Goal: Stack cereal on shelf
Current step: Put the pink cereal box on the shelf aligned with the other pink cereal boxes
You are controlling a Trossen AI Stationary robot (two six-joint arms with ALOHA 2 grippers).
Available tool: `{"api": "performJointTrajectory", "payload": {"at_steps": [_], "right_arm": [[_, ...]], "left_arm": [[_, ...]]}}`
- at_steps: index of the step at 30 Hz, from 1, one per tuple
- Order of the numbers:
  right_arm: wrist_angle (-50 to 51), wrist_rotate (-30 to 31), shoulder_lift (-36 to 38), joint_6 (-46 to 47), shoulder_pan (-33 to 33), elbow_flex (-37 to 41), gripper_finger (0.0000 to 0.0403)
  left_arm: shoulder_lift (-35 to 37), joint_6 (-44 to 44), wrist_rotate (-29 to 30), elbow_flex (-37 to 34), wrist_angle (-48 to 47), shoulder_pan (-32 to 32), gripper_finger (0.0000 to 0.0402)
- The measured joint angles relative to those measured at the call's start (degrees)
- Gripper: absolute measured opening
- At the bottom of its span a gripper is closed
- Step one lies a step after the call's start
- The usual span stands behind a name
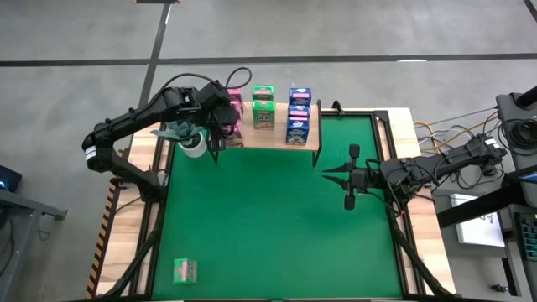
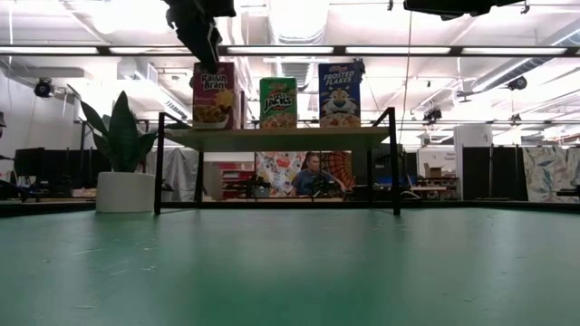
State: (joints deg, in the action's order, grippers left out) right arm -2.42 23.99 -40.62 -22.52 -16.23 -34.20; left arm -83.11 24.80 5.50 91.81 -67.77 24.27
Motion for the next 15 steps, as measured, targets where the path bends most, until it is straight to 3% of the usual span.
{"api": "performJointTrajectory", "payload": {"at_steps": [15], "right_arm": [[0.02,0.00,0.00,0.00,0.00,0.00,0.0043]], "left_arm": [[0.11,1.17,3.02,0.07,-0.41,0.11,0.0171]]}}
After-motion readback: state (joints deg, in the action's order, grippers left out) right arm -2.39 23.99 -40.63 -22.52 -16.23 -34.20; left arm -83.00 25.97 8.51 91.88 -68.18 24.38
